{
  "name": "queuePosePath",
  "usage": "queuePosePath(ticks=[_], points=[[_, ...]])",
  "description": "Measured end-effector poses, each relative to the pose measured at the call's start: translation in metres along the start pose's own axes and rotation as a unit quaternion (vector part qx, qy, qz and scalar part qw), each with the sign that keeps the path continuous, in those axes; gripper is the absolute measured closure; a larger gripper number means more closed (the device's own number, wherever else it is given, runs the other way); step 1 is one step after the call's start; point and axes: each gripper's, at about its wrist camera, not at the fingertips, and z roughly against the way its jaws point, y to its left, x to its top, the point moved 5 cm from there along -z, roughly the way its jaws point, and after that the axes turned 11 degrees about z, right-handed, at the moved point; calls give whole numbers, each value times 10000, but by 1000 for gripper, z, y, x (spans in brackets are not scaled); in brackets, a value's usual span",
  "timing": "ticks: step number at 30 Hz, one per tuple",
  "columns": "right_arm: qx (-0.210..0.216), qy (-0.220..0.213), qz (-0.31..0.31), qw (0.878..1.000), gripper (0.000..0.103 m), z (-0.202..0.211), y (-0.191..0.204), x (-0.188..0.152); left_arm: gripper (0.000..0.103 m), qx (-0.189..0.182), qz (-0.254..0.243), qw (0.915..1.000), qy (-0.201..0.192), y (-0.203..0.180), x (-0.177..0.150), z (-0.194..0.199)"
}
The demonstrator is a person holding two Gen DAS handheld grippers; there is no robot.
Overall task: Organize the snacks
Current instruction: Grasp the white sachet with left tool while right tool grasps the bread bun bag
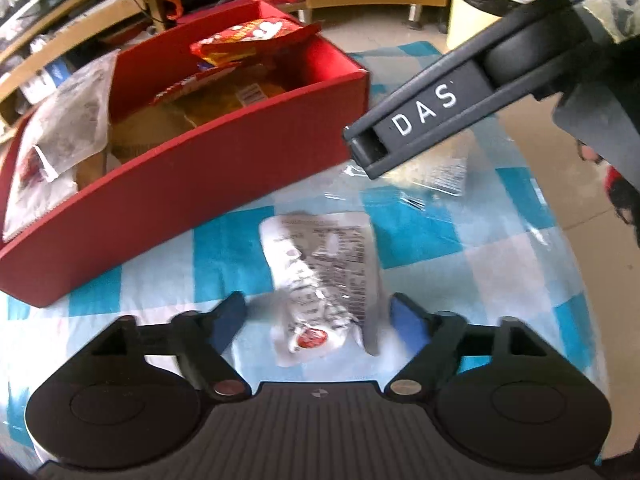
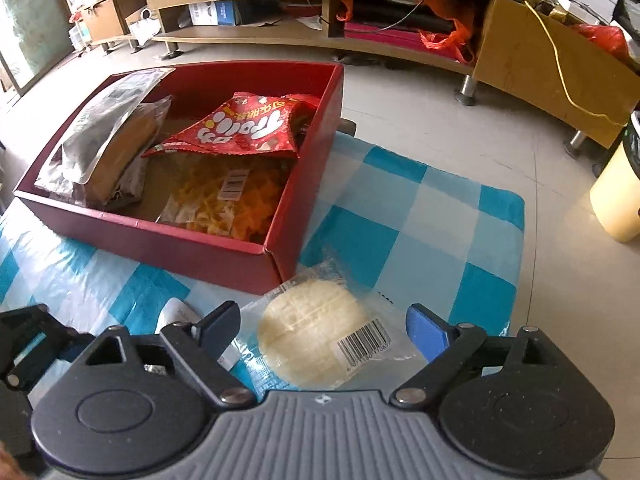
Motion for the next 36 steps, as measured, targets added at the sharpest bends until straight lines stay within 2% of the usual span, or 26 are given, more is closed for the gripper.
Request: queuePosePath(ticks=[4, 6, 8, 12, 18, 25, 28, 30, 32, 36], points=[[-20, 151, -123, 9998, 6, -10, 1, -5, 13, -88, 117, 9999, -32, 4, 2, -1], [-129, 145, 42, 9998, 6, -12, 6, -7, 16, -110, 68, 9999, -46, 3, 1, 0], [-263, 131, 266, 9992, 10, -8, 11, -7, 27, -195, 24, 9998, -70, 1, 0, 3], [-420, 38, 574, 9975, 20, 3, 19, -12, 38, -238, -107, 9996, -73, -5, -7, 10], [-684, -8, 900, 9936, 24, 20, 27, -26, 39, -245, -140, 9996, -13, -3, -15, 18], [-1115, -293, 1001, 9883, 25, 55, 24, -34, 30, -199, -197, 9996, -46, 2, -17, 16], [-1466, -385, 1111, 9822, 25, 69, 22, -36, 26, -201, -216, 9995, -97, -2, -10, 9], [-1542, -488, 1070, 9810, 25, 77, 20, -37, 31, -271, -202, 9994, -75, -6, -8, 7], [-1562, -582, 1046, 9804, 25, 86, 19, -40, 43, -280, -233, 9993, -77, -8, -9, 10], [-1731, -722, 1179, 9751, 25, 95, 24, -42, 45, -288, -345, 9990, -70, -12, -14, 16]])
